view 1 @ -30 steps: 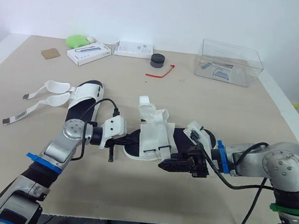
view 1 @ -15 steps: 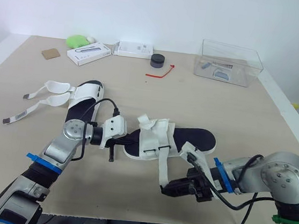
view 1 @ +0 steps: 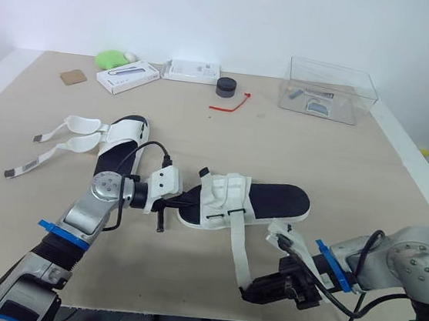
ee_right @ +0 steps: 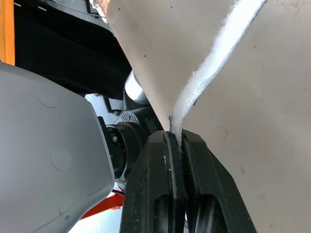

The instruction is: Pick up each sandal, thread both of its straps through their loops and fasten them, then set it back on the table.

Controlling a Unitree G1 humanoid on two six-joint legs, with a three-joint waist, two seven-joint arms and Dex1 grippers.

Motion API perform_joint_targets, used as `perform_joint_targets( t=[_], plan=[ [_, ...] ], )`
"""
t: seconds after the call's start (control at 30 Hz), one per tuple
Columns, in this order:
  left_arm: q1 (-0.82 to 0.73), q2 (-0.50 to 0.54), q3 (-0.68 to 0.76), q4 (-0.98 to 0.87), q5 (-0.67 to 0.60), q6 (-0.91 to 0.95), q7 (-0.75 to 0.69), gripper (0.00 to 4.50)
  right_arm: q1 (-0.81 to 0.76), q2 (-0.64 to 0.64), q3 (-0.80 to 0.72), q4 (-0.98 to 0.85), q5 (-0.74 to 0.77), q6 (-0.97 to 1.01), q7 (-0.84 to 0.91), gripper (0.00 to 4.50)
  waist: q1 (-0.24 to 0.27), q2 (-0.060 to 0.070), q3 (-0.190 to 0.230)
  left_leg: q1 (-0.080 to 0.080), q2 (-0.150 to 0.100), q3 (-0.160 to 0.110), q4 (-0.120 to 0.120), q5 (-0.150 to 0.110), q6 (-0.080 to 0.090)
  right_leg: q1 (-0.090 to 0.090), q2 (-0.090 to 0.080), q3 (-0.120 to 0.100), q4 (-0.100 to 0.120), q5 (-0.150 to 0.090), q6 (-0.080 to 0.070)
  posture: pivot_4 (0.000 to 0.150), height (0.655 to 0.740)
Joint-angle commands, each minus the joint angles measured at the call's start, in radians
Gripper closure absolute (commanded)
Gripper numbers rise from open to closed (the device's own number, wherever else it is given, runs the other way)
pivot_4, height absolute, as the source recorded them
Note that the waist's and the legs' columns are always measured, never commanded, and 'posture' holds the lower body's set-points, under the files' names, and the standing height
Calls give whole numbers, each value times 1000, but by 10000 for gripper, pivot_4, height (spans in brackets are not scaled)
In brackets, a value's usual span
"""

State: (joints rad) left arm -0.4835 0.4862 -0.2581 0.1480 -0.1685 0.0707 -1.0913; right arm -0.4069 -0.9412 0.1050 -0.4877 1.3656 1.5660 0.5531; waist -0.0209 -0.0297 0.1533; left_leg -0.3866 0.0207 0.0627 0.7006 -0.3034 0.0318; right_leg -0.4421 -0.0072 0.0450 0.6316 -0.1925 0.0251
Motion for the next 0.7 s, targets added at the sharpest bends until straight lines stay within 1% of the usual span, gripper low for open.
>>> perform_joint_targets(
  t=[0.03, 0.07, 0.1, 0.13, 0.17, 0.2, 0.23, 0.3, 0.33, 0.37, 0.4, 0.43, 0.47, 0.5, 0.53, 0.6, 0.63, 0.7],
  plan=[
    [8, 2, -16, 18, 27, 5, -1, 45000, 4, -12, -35, -34, -4, -24, 10, 41062, 0, 0, 0, 0, 0, 0, 0, 0, 0, 0, 0, 0, 0, 0, 0, 1500, 7400],
    [9, 2, -16, 18, 28, 5, -1, 45000, 5, -24, -35, -47, -17, -36, 25, 36394, 0, 0, 0, 0, 0, 0, 0, 0, 0, 0, 0, 0, 0, 0, 0, 1500, 7400],
    [9, 2, -16, 19, 27, 5, -2, 45000, 6, -42, -32, -62, -35, -47, 44, 33340, 0, 0, 0, 0, 0, 0, 0, 0, 0, 0, 0, 0, 0, 0, 0, 1500, 7400],
    [10, 3, -16, 18, 27, 6, -3, 45000, 11, -60, -31, -78, -55, -65, 65, 31754, 0, 0, 0, 0, 0, 0, 0, 0, 0, 0, 0, 0, 0, 0, 0, 1500, 7400],
    [10, 3, -16, 18, 27, 6, -4, 45000, 17, -75, -33, -87, -74, -83, 81, 24772, 0, 0, 0, 0, 0, 0, 0, 0, 0, 0, 0, 0, 0, 0, 0, 1500, 7400],
    [9, 3, -16, 20, 27, 5, -5, 45000, 25, -90, -33, -93, -97, -103, 95, 20708, 0, 0, 0, 0, 0, 0, 0, 0, 0, 0, 0, 0, 0, 0, 0, 1500, 7400],
    [8, 3, -16, 20, 27, 6, -6, 45000, 35, -114, -28, -103, -132, -130, 114, 15448, 0, 0, 0, 0, 0, 0, 0, 0, 0, 0, 0, 0, 0, 0, 1, 1500, 7400],
    [7, 3, -16, 22, 27, 6, -7, 45000, 68, -192, 10, -138, -249, -225, 186, 5377, 1, 0, 0, 0, 0, 0, 0, 0, 0, 0, 0, 0, 0, -1, 2, 1500, 7400],
    [6, 2, -16, 24, 27, 6, -8, 45000, 94, -238, 41, -159, -345, -314, 228, 1863, 1, 1, 0, 0, 0, 0, 0, 0, 0, 0, 0, -1, 0, -1, 2, 1500, 7400],
    [5, 2, -16, 24, 27, 6, -8, 45000, 126, -263, 57, -167, -451, -436, 261, 806, 1, 0, 0, 0, 0, 0, 0, 0, 0, 0, 0, -1, 0, -2, 3, 1500, 7400],
    [5, 2, -17, 24, 27, 6, -9, 45000, 151, -277, 65, -168, -527, -528, 286, 806, 1, 0, 0, 0, 0, 0, 0, 0, 0, 0, 0, -1, 0, -2, 4, 1500, 7400],
    [5, 2, -17, 24, 27, 6, -10, 45000, 176, -276, 64, -162, -608, -642, 304, 806, 1, 0, 0, 0, 0, 0, 0, 0, 0, 0, 0, -2, 0, -4, 7, 1500, 7400],
    [5, 1, -17, 25, 27, 5, -11, 45000, 194, -267, 65, -150, -709, -802, 334, 806, 1, 0, 0, 1, 0, 1, 0, 0, 0, 0, 0, -1, 0, -4, 7, 1500, 7400],
    [4, 0, -17, 26, 27, 5, -11, 45000, 210, -258, 65, -140, -782, -917, 359, 806, 1, 1, -1, 1, 0, 2, 0, 0, 0, 0, 0, -1, 0, -4, 7, 1500, 7400],
    [3, -1, -17, 30, 27, 4, -12, 45000, 221, -249, 83, -108, -943, -1157, 361, 806, 1, 1, -1, 1, 0, 2, 0, 0, 0, 0, 1, -1, 0, -4, 8, 1500, 7400],
    [2, -4, -18, 35, 27, 2, -12, 45000, 224, -216, 122, -20, -1184, -1567, 371, 806, 1, 1, -1, 2, 0, 3, 1, 0, -1, 0, 1, 0, 0, -4, 8, 1500, 7400],
    [1, -6, -18, 36, 28, 2, -11, 45000, 222, -205, 140, 34, -1277, -1733, 374, 806, 1, 1, -1, 2, 0, 3, 1, 0, -1, 0, 2, 0, 0, -3, 9, 1500, 7400],
    [-1, -8, -18, 39, 28, 2, -11, 45000, 223, -176, 145, 120, -1365, -1936, 365, 806, 1, 1, -1, 3, -1, 5, 1, 0, -1, 1, 1, 1, 0, -3, 9, 1500, 7400]
  ],
)
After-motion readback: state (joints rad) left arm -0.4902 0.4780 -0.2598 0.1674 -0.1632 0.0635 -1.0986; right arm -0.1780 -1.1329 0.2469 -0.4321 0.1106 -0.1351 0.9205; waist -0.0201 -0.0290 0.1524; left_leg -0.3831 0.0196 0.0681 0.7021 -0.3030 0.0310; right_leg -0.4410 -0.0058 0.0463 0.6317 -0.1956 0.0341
